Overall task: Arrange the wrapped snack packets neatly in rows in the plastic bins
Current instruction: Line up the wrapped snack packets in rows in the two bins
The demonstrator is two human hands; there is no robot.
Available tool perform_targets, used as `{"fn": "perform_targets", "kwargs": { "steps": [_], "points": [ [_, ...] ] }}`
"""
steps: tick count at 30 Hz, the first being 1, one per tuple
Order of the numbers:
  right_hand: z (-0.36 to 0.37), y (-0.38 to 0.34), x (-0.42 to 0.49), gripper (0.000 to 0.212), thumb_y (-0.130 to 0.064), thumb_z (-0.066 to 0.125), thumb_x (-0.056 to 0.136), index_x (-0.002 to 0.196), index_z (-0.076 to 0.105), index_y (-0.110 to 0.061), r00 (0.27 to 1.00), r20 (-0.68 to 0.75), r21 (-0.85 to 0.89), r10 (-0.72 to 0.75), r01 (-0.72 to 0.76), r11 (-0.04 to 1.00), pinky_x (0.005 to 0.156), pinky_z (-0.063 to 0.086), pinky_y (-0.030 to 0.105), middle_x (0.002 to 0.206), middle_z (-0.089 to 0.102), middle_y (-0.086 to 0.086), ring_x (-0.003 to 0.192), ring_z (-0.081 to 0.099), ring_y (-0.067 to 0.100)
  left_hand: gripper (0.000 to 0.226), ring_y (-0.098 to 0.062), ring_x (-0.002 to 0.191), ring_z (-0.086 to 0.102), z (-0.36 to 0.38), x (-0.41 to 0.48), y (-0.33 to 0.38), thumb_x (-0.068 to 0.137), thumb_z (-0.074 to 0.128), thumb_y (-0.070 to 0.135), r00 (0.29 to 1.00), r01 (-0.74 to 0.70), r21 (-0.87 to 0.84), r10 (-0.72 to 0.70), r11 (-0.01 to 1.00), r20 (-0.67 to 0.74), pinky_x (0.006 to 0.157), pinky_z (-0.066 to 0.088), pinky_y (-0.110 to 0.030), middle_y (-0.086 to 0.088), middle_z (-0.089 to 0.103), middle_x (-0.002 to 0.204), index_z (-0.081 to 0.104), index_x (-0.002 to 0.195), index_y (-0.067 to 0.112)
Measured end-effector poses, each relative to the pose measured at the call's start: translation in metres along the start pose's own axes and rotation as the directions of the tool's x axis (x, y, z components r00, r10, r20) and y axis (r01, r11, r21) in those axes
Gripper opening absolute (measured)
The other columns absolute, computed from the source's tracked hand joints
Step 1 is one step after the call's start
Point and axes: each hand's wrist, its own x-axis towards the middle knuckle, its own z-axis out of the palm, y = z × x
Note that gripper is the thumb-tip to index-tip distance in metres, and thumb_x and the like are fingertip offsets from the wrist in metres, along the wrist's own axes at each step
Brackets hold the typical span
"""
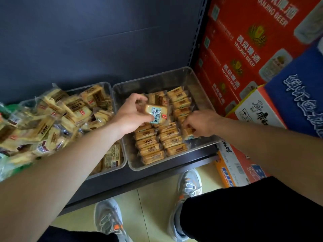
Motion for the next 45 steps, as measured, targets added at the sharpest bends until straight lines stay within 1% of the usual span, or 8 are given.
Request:
{"fn": "perform_targets", "kwargs": {
  "steps": [6,9,17,22,26,32,39,45],
  "points": [
    [0.006,0.001,0.006,0.02,-0.02,0.075,0.083,0.098,0.065,-0.029,1.0,0.002,0.067,0.004,-0.004,0.998,0.077,0.055,0.037,0.1,0.059,-0.004,0.095,0.06,0.02,0.043,-0.013,0.098,0.069,0.009,-0.001,-0.001,0.084,0.079,0.005,0.999,-0.008,-0.039,0.009,0.999,0.049,0.075,0.064,-0.035,0.01,0.062,0.109,0.061,0.114,0.03],
    [-0.008,0.005,0.002,0.029,-0.023,0.075,0.087,0.115,0.068,-0.025,0.998,-0.022,0.228,0.057,-0.05,0.972,0.08,0.053,0.033,0.102,0.06,-0.003,0.094,0.059,0.019,0.031,-0.019,0.095,0.072,0.015,0.0,-0.001,0.089,0.073,0.004,0.994,0.061,-0.098,-0.052,0.993,0.092,0.071,0.064,-0.038,-0.001,0.065,0.111,0.059,0.108,0.023],
    [-0.037,0.038,-0.05,0.011,-0.027,0.068,0.096,0.103,0.072,-0.019,0.891,-0.246,0.746,0.381,-0.077,0.662,0.075,0.046,0.024,0.091,0.066,-0.007,0.09,0.064,0.013,0.019,-0.02,0.086,0.076,0.052,0.002,0.01,0.09,0.072,0.011,0.967,0.126,-0.148,-0.088,0.981,0.24,0.075,0.063,-0.037,-0.006,0.074,0.105,0.06,0.105,0.009],
    [-0.027,0.048,-0.059,0.016,-0.027,0.065,0.098,0.109,0.072,-0.017,0.919,-0.149,0.718,0.364,-0.152,0.679,0.08,0.041,0.024,0.086,0.059,-0.013,0.095,0.06,0.013,0.02,-0.008,0.088,0.072,0.093,0.013,0.02,0.084,0.081,0.016,0.952,-0.001,-0.011,0.005,1.0,0.306,0.082,0.053,-0.024,0.004,0.077,0.093,0.069,0.1,0.013],
    [-0.025,0.048,-0.055,0.016,-0.026,0.065,0.098,0.11,0.072,-0.019,0.931,-0.123,0.7,0.343,-0.163,0.695,0.082,0.042,0.025,0.091,0.059,-0.011,0.099,0.059,0.014,0.019,0.007,0.064,0.065,0.124,0.021,0.018,0.084,0.08,0.004,0.924,-0.112,-0.01,0.108,0.994,0.367,0.062,0.048,-0.011,-0.001,0.072,0.08,0.067,0.098,0.001],
    [-0.024,0.051,-0.047,0.013,-0.028,0.065,0.097,0.107,0.071,-0.021,0.936,-0.114,0.697,0.334,-0.164,0.699,0.09,0.052,0.033,0.085,0.062,-0.011,0.097,0.063,0.017,0.015,0.002,0.077,0.063,0.141,0.033,0.002,0.079,0.086,0.024,0.893,-0.358,0.276,0.241,0.892,0.381,0.072,0.048,-0.022,0.014,0.069,0.08,0.071,0.082,0.024],
    [-0.023,0.05,-0.044,0.017,-0.025,0.065,0.097,0.111,0.072,-0.018,0.937,-0.11,0.699,0.332,-0.164,0.696,0.091,0.052,0.034,0.086,0.061,-0.011,0.097,0.062,0.017,0.01,-0.012,0.092,0.069,0.139,0.04,-0.012,0.088,0.078,0.019,0.883,-0.335,0.169,0.246,0.927,0.401,0.089,0.056,-0.033,0.004,0.074,0.093,0.076,0.098,0.017],
    [-0.021,0.051,-0.043,0.016,-0.026,0.065,0.096,0.109,0.072,-0.019,0.935,-0.109,0.691,0.336,-0.172,0.702,0.09,0.051,0.032,0.084,0.06,-0.012,0.098,0.062,0.016,0.016,-0.009,0.076,0.067,0.162,0.045,-0.004,0.08,0.083,0.043,0.927,-0.273,0.274,0.176,0.922,0.331,0.076,0.058,-0.033,0.013,0.069,0.076,0.076,0.09,0.031]
  ]
}}
